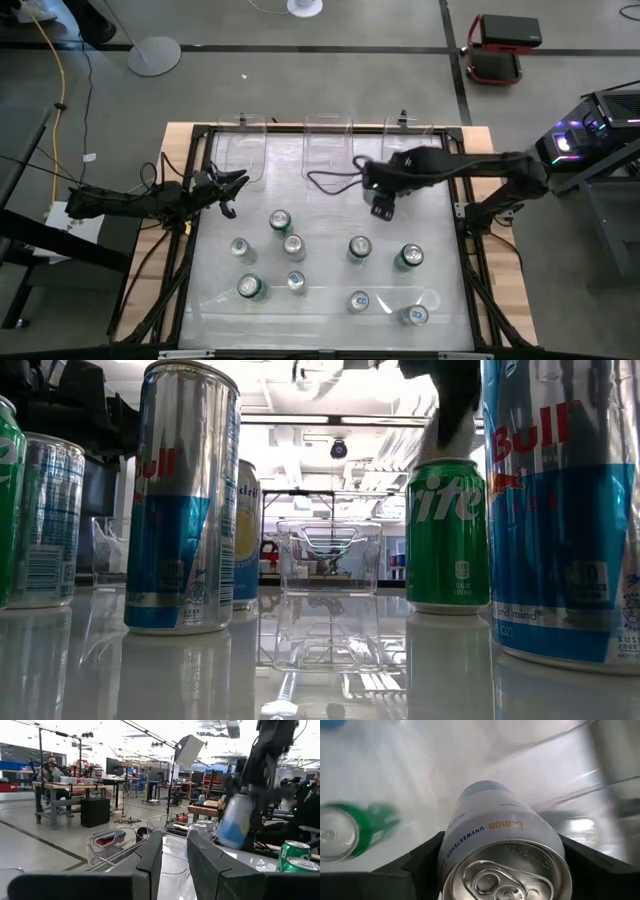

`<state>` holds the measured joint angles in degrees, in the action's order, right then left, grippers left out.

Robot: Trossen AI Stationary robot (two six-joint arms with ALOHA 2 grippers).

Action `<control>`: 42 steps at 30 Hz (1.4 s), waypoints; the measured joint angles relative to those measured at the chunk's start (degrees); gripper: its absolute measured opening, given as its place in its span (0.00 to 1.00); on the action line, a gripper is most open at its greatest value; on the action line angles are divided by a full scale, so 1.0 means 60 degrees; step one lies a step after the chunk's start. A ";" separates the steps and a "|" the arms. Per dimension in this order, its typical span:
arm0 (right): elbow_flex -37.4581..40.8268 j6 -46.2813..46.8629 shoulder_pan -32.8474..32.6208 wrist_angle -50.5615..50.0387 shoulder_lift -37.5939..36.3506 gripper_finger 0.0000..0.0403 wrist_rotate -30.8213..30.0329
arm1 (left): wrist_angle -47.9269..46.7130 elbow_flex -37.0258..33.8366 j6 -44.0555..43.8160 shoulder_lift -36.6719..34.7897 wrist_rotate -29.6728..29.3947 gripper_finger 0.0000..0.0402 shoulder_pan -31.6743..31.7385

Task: Sort soda cans
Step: Put the bottom blue-white soda can into the right transparent bin

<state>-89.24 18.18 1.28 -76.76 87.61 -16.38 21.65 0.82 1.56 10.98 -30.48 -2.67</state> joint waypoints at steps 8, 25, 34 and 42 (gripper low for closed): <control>-0.2572 -0.1545 0.1773 -0.1777 -0.0010 0.72 -0.1910 | 0.0018 0.0000 0.0008 0.0000 -0.0006 0.19 0.0000; 0.1611 -0.6509 0.7288 0.0415 0.0023 0.72 0.1458 | 0.0014 0.0000 0.0026 0.0000 -0.0018 0.19 -0.0001; 0.2574 -0.7875 0.7983 0.0987 0.0269 0.71 0.1892 | 0.0160 0.0000 0.0015 0.0000 -0.0038 0.19 -0.0001; 0.2709 -0.8364 0.8267 0.1048 0.0920 0.71 0.1905 | 0.0157 0.0000 0.0005 0.0000 -0.0037 0.19 -0.0001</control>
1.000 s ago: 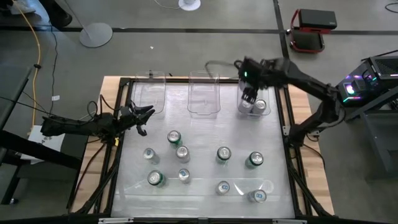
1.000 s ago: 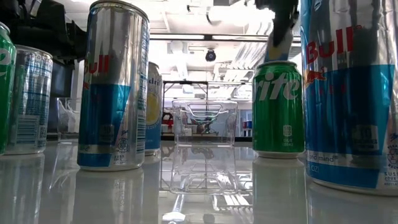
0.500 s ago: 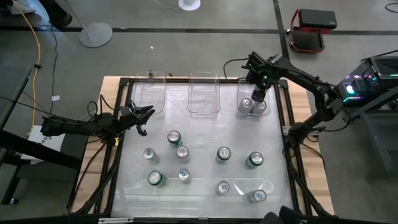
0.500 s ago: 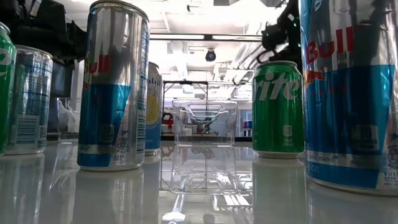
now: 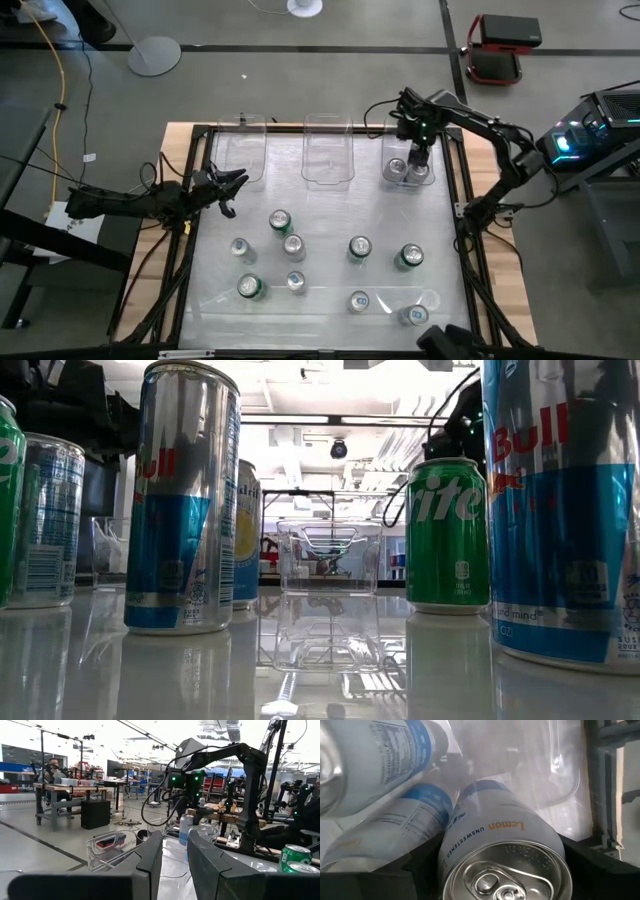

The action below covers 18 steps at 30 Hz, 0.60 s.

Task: Sort soda cans
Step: Put the bottom blue-white soda can into the right transparent bin

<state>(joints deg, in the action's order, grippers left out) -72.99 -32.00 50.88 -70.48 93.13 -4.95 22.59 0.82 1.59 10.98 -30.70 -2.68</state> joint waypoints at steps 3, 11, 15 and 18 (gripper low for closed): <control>0.0000 -0.0020 0.0090 0.0039 0.0267 0.71 0.0038 | -0.0002 0.0000 0.0005 0.0003 0.0000 0.19 0.0002; -0.0022 0.0178 0.0130 -0.0132 0.0748 0.79 -0.0016 | -0.0031 0.0000 0.0000 0.0000 0.0001 0.19 0.0003; -0.0018 0.0152 0.0144 -0.0175 0.0778 0.81 -0.0090 | -0.0055 0.0000 0.0003 0.0003 0.0004 0.19 0.0000; -0.0004 0.0101 0.0146 -0.0193 0.0793 0.82 -0.0093 | -0.0055 0.0000 0.0007 0.0004 0.0004 0.19 0.0003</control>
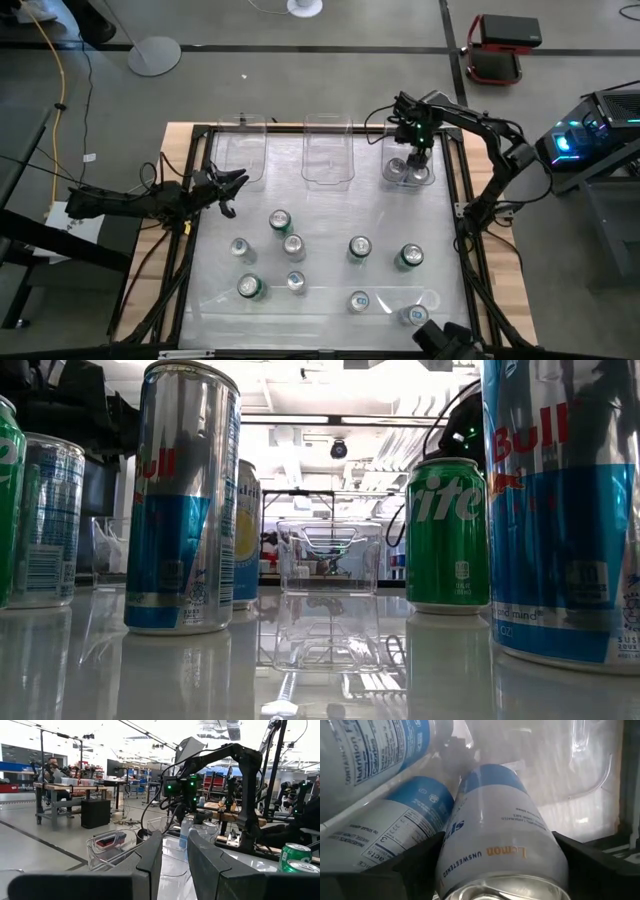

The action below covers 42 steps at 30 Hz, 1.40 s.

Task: Sort soda cans
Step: Put the bottom blue-white soda can into the right transparent bin, then put the blue-white soda can into the right transparent bin

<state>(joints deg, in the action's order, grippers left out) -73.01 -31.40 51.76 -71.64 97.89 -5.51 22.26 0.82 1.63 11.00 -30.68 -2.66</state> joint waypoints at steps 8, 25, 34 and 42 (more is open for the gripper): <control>-0.0486 0.0321 0.0005 -0.0250 0.0018 0.82 -0.0111 | -0.0015 0.0000 0.0007 -0.0001 -0.0018 0.19 0.0000; -0.1854 0.1211 -0.0288 -0.1688 0.0007 0.82 -0.1258 | -0.0013 0.0000 0.0000 0.0000 -0.0047 0.19 -0.0003; -0.2838 0.1997 -0.2045 -0.2363 -0.0543 0.82 -0.2261 | 0.0815 0.0000 0.0492 0.0000 -0.0044 0.19 -0.0003; -0.1733 0.4403 -0.5236 0.1464 -0.2589 0.82 -0.2228 | -0.0129 0.0000 0.0533 0.0073 0.0704 0.19 -0.0058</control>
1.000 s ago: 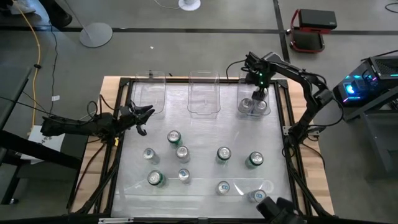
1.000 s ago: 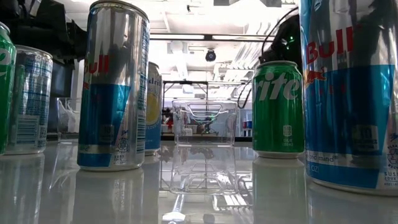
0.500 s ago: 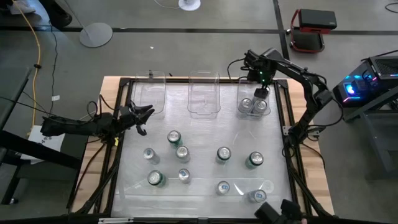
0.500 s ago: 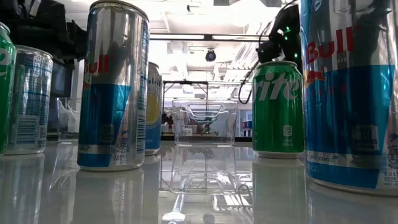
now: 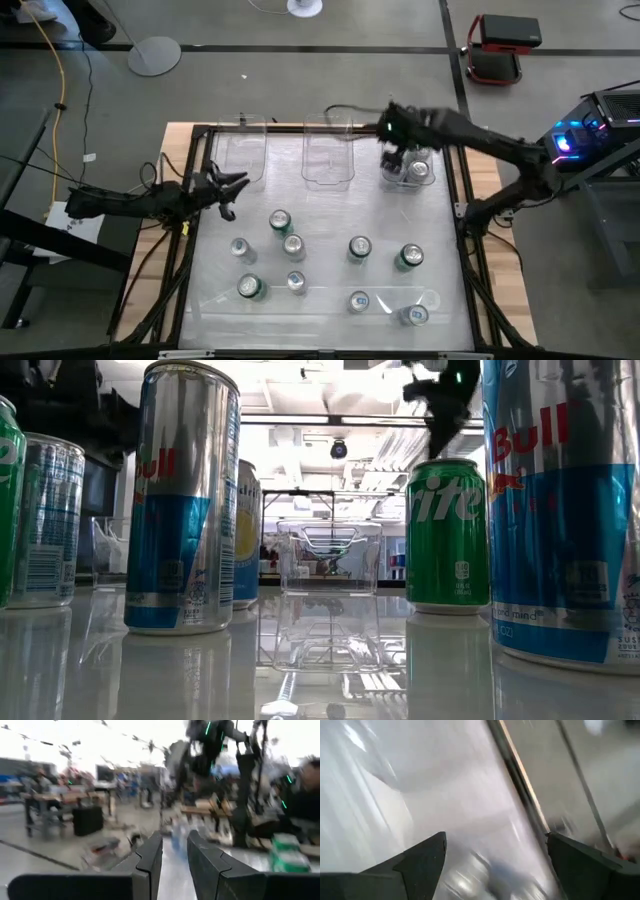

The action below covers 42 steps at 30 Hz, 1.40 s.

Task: Sort soda cans
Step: Put the blue-white soda can into the right transparent bin

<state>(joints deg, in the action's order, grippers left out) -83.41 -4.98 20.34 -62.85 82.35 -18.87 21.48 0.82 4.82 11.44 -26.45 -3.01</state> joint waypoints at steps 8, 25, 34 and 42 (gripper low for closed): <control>0.3237 0.0023 -0.4000 0.8393 -0.0510 0.82 0.0123 | -0.0084 0.0603 -0.0318 0.0697 0.0032 0.19 -0.1043; 0.3227 -0.0059 -0.5044 1.2530 0.2527 0.82 0.2698 | -0.3587 0.5076 0.0815 0.4087 -0.1437 0.01 -0.3922; 0.3216 -0.0180 -0.4765 1.4464 0.3911 0.82 0.3643 | -0.7942 0.7765 -0.0486 0.6464 0.0494 0.00 -0.3977; 0.3212 0.0040 -0.4468 1.5415 0.4835 0.82 0.3944 | -0.8227 0.7872 -0.1294 0.7743 0.1640 0.00 -0.3356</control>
<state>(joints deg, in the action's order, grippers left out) -64.14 -4.74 -6.47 29.64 111.36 4.79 -27.88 48.05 -2.94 57.90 -16.61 -23.14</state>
